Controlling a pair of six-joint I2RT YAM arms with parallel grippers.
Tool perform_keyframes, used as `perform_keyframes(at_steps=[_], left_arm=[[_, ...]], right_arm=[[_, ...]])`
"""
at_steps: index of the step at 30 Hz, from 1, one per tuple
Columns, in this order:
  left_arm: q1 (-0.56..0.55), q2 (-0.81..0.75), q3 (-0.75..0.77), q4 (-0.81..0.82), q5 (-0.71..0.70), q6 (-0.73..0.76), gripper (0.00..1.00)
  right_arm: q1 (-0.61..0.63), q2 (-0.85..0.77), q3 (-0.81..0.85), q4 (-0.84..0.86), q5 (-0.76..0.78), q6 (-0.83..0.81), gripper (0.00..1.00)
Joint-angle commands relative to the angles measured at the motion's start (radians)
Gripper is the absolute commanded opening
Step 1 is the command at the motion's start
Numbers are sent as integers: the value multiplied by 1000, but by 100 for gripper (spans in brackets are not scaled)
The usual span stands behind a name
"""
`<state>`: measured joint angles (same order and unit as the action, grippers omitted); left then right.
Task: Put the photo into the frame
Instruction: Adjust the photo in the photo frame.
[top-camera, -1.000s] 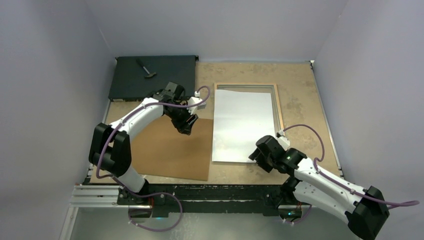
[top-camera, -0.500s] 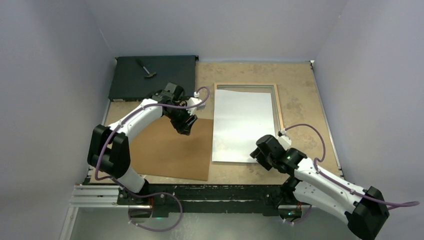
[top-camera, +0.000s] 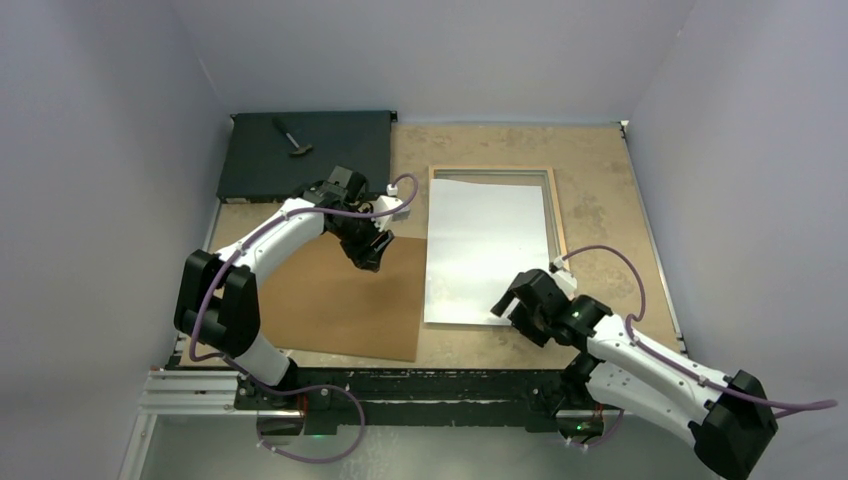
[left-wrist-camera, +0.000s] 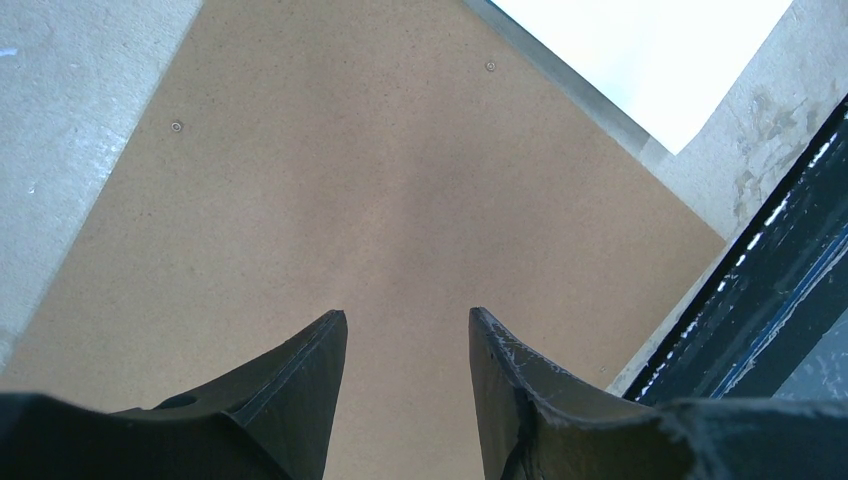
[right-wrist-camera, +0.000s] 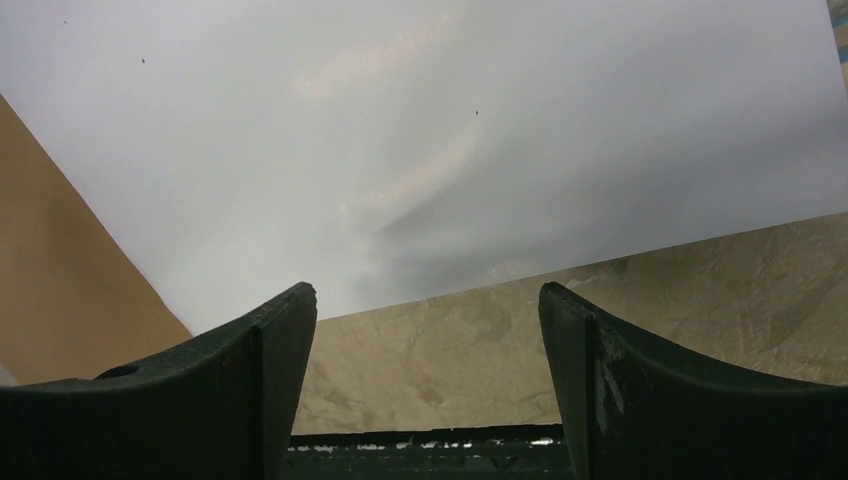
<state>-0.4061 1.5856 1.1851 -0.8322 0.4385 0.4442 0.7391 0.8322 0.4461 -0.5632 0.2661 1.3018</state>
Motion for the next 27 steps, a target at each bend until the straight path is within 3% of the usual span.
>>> perform_keyframes(at_steps=[1,27], left_arm=[[4,-12,5,12,23,-15,47],[4,-42,-45,16,5,-9,46]], right_arm=[[-2,-22,-18,-2,-7,0,84],[-48,12,34,76,128,-11,79]])
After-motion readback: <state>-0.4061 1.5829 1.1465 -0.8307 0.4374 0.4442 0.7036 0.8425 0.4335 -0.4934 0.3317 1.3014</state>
